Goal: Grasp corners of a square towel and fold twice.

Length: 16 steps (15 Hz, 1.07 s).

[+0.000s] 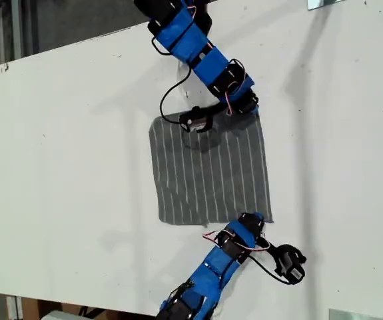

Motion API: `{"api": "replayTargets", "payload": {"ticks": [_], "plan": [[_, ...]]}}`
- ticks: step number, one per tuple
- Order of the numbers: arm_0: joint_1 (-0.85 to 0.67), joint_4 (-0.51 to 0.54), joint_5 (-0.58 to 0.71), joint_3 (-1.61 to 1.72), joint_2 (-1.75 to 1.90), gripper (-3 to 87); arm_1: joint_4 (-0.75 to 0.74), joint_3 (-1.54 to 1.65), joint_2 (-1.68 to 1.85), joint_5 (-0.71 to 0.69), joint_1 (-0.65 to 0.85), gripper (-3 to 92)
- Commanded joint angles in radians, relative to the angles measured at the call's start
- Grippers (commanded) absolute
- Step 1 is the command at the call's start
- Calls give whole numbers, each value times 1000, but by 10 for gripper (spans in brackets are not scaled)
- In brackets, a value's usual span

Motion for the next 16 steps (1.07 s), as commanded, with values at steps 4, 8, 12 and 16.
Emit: {"api": "replayTargets", "payload": {"ticks": [4,8,12,16], "plan": [[8,333,49,-351,-26,-1,204,-216,9,-41,8,-1],[-18,430,101,-426,38,-1,325,-318,25,-75,48,-1],[-61,502,181,-426,149,-2,399,-331,86,-127,123,-1],[-163,560,290,-405,250,-2,472,-341,172,-198,230,-1]]}}
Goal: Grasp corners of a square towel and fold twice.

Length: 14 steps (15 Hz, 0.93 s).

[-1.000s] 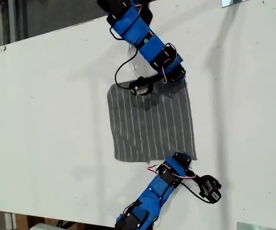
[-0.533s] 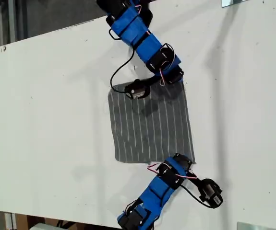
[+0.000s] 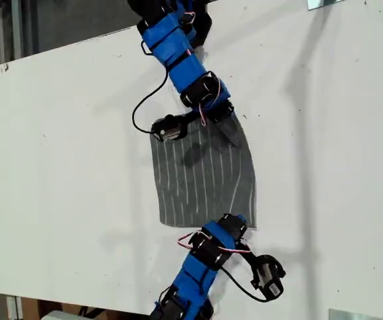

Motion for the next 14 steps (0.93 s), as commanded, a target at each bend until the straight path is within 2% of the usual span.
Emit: {"api": "replayTargets", "payload": {"ticks": [1,4,9,14], "plan": [[-74,21,64,-28,112,-2,38,-84,112,-46,58,-1],[-164,58,129,0,181,-2,78,-81,178,-120,167,-1],[-344,38,173,212,351,-2,81,-37,259,-227,365,-1],[-551,-213,221,729,692,-2,52,43,288,-336,569,-1]]}}
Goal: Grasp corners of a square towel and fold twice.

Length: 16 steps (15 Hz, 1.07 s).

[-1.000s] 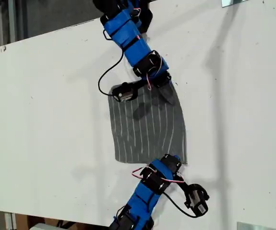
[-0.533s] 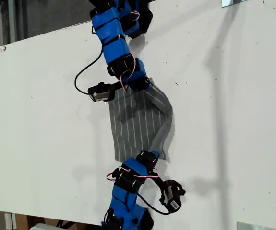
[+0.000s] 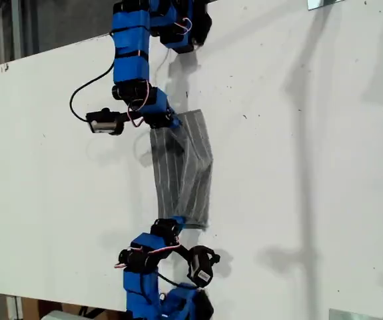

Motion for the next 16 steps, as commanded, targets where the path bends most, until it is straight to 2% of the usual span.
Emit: {"api": "replayTargets", "payload": {"ticks": [1,4,8,11,16], "plan": [[-84,-98,21,149,156,-2,-63,26,41,-60,89,-1],[-199,-163,43,305,212,-2,-137,23,-48,-126,163,-1],[-345,-209,118,382,199,-2,-140,-61,-199,-209,245,-1],[-311,-232,101,411,198,-2,-129,-69,-207,-207,219,-1],[-224,-202,63,426,206,-2,-83,-67,-170,-184,132,-1]]}}
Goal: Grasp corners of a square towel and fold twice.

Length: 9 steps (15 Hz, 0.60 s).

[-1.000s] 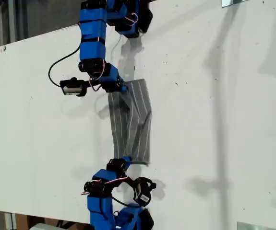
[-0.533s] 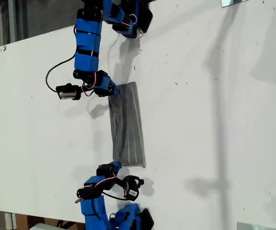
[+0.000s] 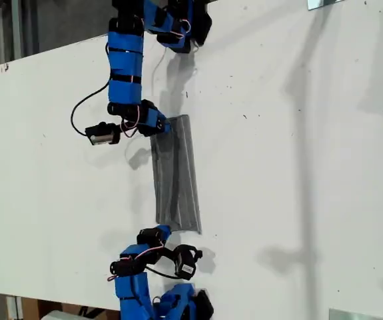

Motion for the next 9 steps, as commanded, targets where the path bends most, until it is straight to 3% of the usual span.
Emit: {"api": "replayTargets", "payload": {"ticks": [1,7,9], "plan": [[44,14,-31,15,21,-2,12,-57,52,18,-38,-1],[100,-12,-55,84,60,-2,-15,32,41,71,-81,0],[95,17,-38,67,61,21,-29,52,46,78,-81,143]]}}
